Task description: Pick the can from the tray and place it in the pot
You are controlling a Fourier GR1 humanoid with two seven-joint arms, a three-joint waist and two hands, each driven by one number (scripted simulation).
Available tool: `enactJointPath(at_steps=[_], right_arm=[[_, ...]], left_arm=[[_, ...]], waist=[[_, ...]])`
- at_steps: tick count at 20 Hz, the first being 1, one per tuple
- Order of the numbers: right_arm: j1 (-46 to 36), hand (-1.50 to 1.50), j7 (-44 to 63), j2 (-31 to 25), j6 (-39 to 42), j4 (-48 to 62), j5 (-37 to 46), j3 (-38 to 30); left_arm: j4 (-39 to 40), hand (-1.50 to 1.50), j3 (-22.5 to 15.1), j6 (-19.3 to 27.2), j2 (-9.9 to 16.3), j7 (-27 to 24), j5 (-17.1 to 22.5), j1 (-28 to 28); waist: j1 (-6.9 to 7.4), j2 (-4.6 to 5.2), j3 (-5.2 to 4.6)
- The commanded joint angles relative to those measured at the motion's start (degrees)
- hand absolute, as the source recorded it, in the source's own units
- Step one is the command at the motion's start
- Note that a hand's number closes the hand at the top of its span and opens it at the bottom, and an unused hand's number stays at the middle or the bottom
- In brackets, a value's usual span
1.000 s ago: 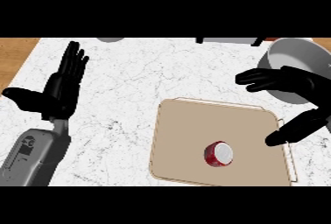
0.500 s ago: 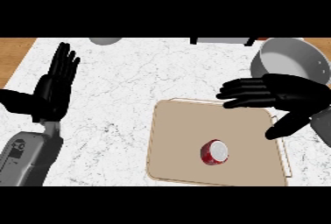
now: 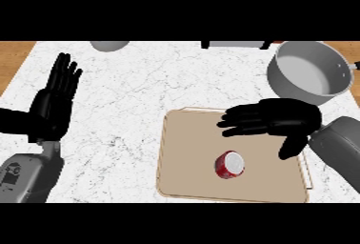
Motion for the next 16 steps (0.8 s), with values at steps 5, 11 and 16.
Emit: enactJointPath(at_steps=[5, 11, 16], right_arm=[[-0.05, -1.5, -4.68, 6.73, 0.45, 6.64, 7.14, 2.8], [1.8, -1.5, -5.81, 6.12, 2.05, 1.32, 5.7, 0.57], [3.88, -1.5, -7.9, 7.59, -0.88, 5.64, 10.36, -1.57]], left_arm=[[3.87, 0.0, 2.18, -1.72, -0.93, -0.59, -1.03, -2.39], [-2.6, 0.0, 1.54, 0.43, -2.04, 1.88, -3.18, 1.03], [-2.75, 0.0, 3.14, -1.85, -1.8, 2.89, -3.63, 1.11]], waist=[[-0.62, 0.03, 0.0], [-0.81, -0.17, -0.01], [-0.77, -0.1, 0.0]])
